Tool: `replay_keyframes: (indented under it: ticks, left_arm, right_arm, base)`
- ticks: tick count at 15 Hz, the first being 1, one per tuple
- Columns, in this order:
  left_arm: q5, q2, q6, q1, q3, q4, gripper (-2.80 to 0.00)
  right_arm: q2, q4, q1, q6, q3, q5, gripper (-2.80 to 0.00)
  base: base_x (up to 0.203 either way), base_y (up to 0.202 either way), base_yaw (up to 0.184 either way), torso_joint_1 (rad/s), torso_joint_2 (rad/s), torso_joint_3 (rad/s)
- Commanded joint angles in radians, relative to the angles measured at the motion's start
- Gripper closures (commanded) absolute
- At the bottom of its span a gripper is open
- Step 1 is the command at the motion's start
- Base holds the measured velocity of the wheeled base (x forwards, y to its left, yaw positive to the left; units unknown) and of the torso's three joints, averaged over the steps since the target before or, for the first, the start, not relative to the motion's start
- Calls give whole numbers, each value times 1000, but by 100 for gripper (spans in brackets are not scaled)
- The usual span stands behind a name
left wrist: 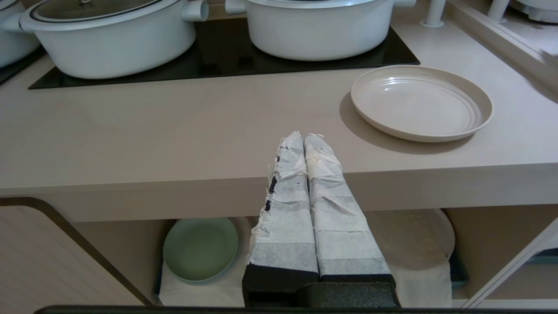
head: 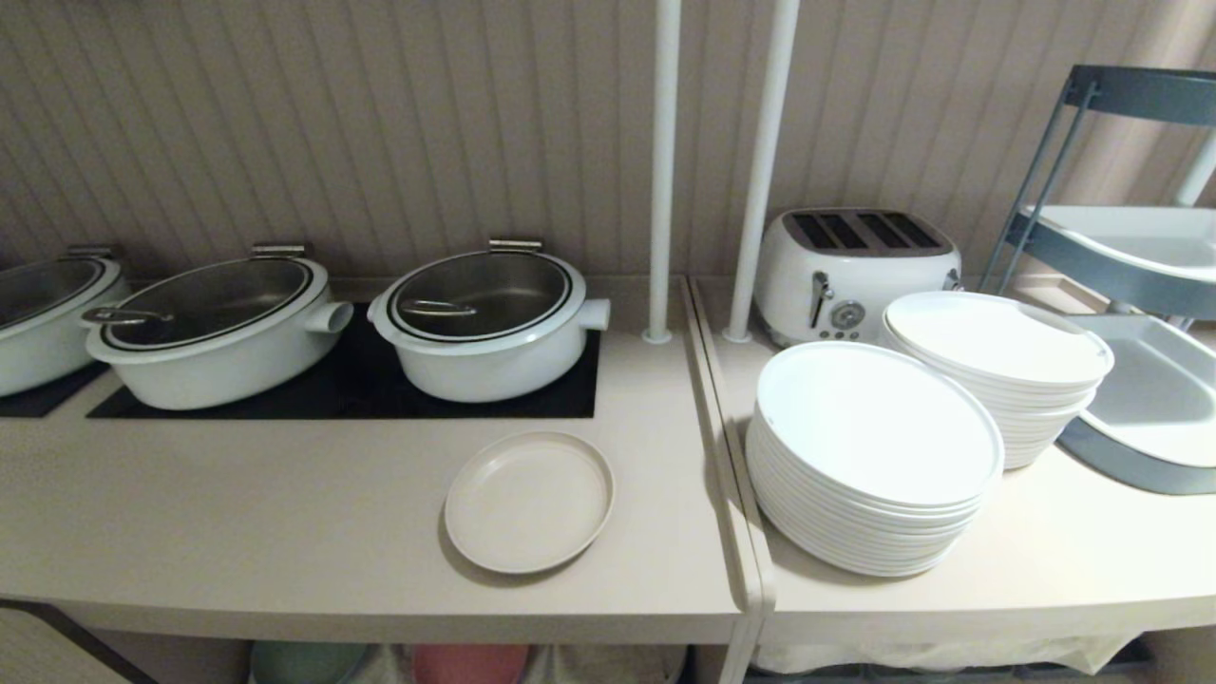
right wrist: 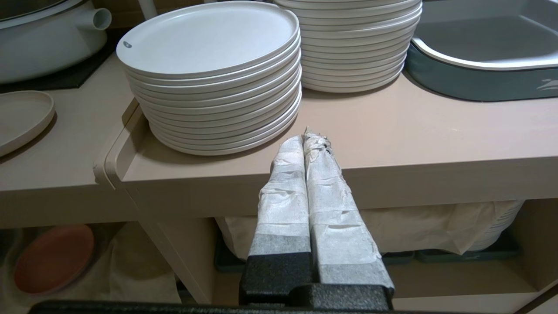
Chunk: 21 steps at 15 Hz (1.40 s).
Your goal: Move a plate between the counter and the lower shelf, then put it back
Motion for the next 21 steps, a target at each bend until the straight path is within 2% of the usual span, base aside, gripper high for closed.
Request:
replay_keyframes:
  ticks: [1,21]
  left_arm:
    - [0,0,1,1,0,-1,0]
    - [0,0,1,1,0,-1,0]
  right_arm:
    - [1,0,0,1,0,0,0]
    - [1,0,0,-1,0,0,0]
  base:
    - [0,0,0,0,0,0]
    - [0,0,0,0,0,0]
